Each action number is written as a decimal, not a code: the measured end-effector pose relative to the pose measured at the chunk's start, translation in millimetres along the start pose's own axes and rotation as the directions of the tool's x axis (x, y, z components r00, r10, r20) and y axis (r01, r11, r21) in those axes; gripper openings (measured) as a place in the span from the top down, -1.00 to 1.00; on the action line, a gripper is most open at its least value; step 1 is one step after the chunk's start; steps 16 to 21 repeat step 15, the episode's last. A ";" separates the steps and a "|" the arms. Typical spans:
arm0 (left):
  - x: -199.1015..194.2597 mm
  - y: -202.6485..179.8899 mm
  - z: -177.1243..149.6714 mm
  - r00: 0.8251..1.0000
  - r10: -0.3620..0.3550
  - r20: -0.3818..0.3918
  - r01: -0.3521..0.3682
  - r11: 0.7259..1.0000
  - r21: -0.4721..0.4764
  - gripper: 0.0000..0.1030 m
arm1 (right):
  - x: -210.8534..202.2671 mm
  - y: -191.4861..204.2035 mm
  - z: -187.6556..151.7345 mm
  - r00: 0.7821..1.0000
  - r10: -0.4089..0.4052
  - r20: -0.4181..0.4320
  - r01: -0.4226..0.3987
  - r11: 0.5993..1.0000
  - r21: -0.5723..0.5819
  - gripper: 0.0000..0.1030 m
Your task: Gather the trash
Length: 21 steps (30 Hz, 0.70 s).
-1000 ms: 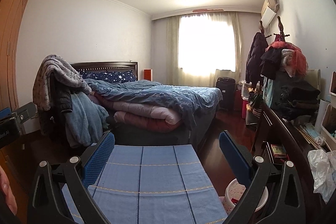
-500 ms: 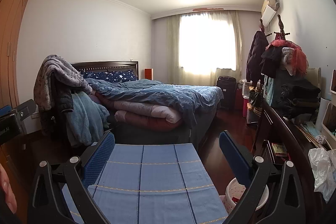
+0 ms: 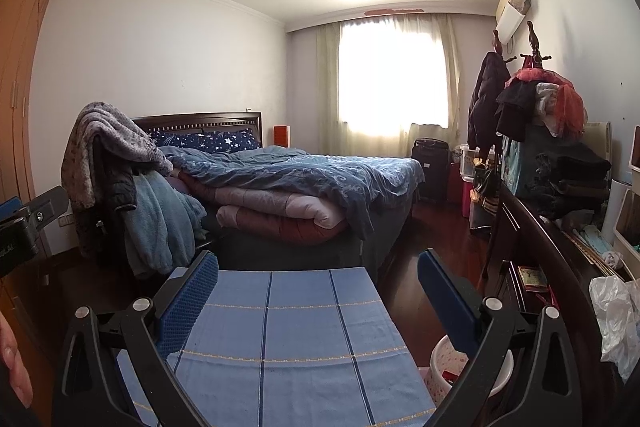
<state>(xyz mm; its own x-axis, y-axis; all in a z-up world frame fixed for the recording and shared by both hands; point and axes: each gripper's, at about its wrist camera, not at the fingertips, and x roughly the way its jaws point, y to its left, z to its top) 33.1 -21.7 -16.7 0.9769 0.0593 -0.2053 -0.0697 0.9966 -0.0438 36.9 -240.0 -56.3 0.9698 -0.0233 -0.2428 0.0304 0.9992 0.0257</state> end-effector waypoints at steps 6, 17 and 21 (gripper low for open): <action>0.0 -7.6 -0.1 0.999 -0.026 0.026 0.025 0.999 0.022 -0.93 | 6.5 -2.0 -1.3 1.000 -0.004 -0.015 0.004 1.000 0.002 -0.93; 24.1 0.3 -9.8 0.998 0.003 -0.056 -0.003 1.000 0.003 -0.93 | 34.1 -1.9 -14.3 0.993 -0.001 -0.114 0.001 1.000 0.001 -0.93; 24.1 0.3 -9.8 0.998 0.003 -0.056 -0.003 1.000 0.003 -0.93 | 34.1 -1.9 -14.3 0.993 -0.001 -0.114 0.001 1.000 0.001 -0.93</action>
